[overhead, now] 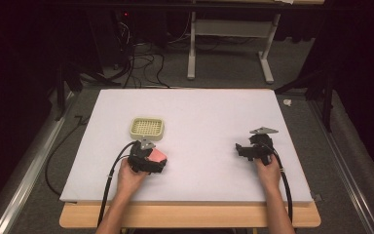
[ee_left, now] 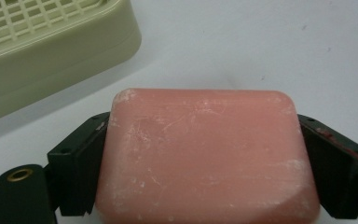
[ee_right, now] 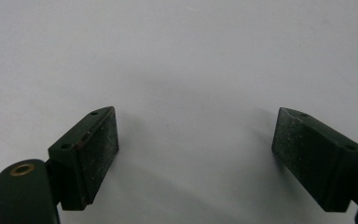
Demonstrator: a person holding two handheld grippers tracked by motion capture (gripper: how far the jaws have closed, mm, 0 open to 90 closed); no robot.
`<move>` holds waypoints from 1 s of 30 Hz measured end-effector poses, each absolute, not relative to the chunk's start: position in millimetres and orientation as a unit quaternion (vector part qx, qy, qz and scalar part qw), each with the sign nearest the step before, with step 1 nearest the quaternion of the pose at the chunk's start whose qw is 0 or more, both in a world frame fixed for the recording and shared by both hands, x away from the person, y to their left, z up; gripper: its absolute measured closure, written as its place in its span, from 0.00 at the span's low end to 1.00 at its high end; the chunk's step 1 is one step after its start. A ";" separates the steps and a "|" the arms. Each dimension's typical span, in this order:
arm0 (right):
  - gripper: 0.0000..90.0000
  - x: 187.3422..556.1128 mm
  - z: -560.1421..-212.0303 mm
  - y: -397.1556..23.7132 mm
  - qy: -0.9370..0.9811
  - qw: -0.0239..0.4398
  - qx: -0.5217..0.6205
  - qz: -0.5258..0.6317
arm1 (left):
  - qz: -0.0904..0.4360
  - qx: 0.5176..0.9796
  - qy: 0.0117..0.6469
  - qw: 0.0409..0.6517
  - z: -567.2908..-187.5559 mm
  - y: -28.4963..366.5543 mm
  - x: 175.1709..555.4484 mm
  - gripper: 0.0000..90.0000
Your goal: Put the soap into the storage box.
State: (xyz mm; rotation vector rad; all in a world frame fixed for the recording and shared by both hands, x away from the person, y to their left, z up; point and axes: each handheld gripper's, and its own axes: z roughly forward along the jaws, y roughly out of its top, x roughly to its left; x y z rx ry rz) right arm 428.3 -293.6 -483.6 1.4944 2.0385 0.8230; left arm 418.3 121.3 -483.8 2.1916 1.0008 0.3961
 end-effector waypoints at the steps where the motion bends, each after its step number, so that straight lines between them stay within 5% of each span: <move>1: 0.17 428.3 -483.6 -293.6 0.745 0.239 0.546 0.301 | 0.152 0.843 0.385 0.343 -483.8 121.3 418.3 0.15; 30: 0.17 428.3 -483.6 -293.6 0.744 0.239 0.546 0.301 | 0.144 0.830 0.407 0.353 -474.1 126.3 417.2 0.15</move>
